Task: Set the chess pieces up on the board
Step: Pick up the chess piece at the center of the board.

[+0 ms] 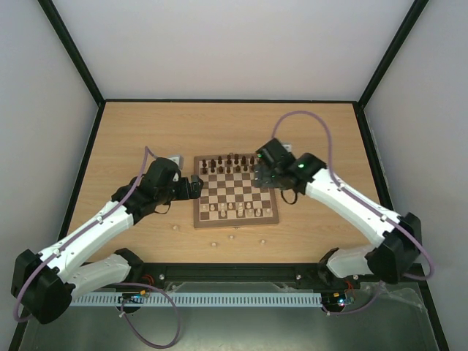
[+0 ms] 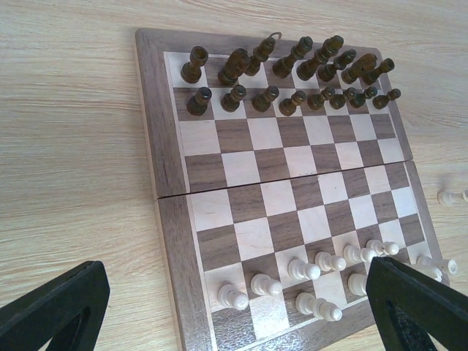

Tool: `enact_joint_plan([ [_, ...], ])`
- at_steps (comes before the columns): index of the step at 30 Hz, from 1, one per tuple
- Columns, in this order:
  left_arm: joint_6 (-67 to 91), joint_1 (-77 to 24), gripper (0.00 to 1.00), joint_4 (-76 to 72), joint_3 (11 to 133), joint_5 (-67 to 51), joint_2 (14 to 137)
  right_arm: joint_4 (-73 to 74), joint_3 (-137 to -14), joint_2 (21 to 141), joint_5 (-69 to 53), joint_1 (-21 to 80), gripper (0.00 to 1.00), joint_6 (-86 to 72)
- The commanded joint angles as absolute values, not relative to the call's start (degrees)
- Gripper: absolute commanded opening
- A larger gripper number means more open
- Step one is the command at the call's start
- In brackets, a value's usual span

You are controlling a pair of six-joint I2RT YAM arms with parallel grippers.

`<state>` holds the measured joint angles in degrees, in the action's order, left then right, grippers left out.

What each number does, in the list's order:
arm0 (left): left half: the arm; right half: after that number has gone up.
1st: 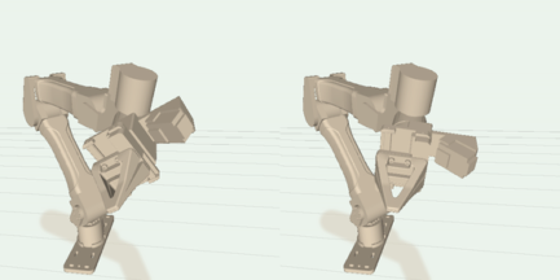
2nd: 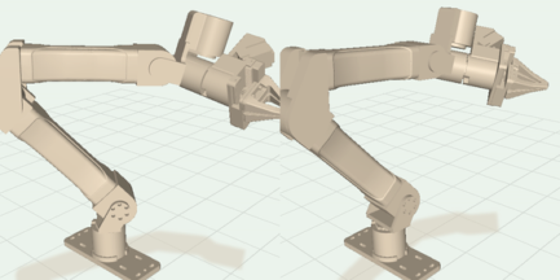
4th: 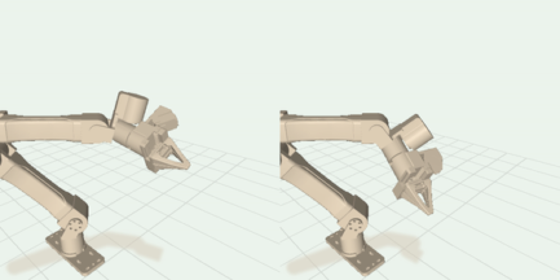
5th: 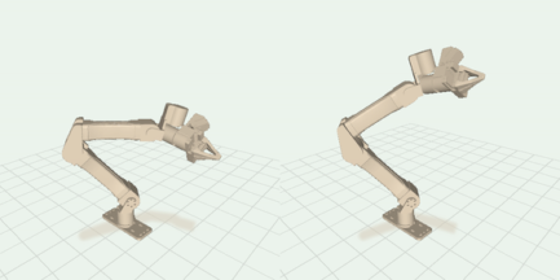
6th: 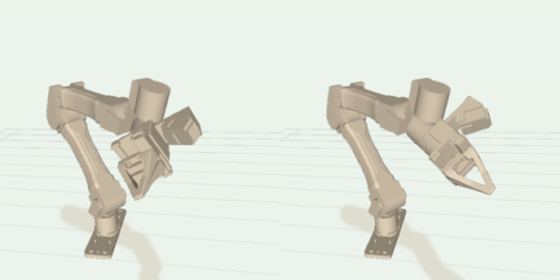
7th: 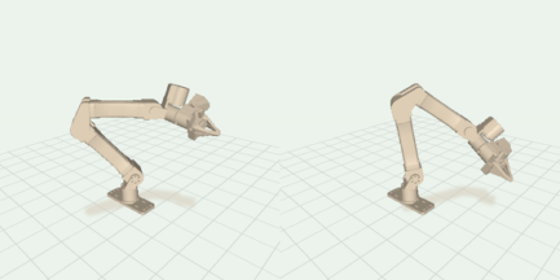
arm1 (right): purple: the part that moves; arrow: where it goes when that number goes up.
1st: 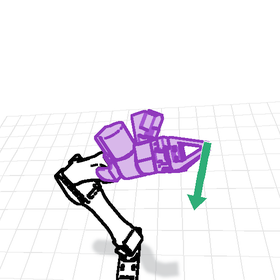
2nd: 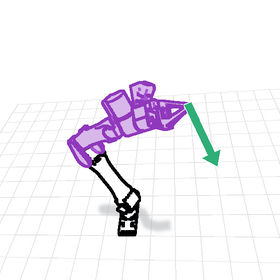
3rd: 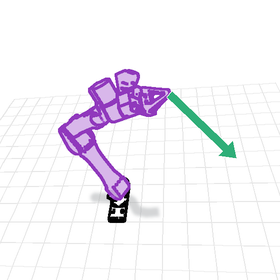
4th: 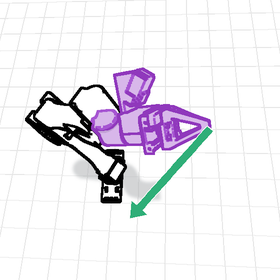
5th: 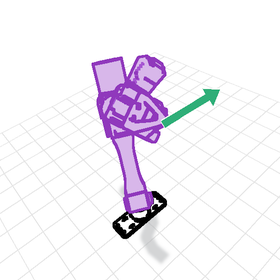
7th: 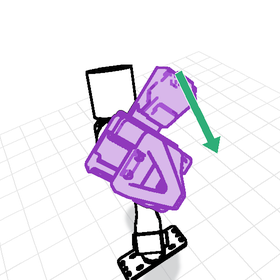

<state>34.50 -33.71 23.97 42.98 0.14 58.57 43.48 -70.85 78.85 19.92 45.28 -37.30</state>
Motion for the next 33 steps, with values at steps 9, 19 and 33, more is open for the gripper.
enact_joint_plan([
  [9, 33.77, -33.39, 0.99, 24.65, 42.50, -0.62, 57.15, 38.60, -53.94, 76.67, 13.03, 24.01, 0.85, -32.63],
  [19, 33.72, -33.33, 0.99, 24.53, 42.29, -0.75, 57.19, 36.23, -52.29, 82.96, 10.39, 23.14, 0.62, -31.06],
  [33, 33.68, -33.27, 0.99, 24.50, 42.28, -0.57, 57.47, 34.43, -52.65, 85.62, 7.91, 19.63, 0.39, -28.33],
])
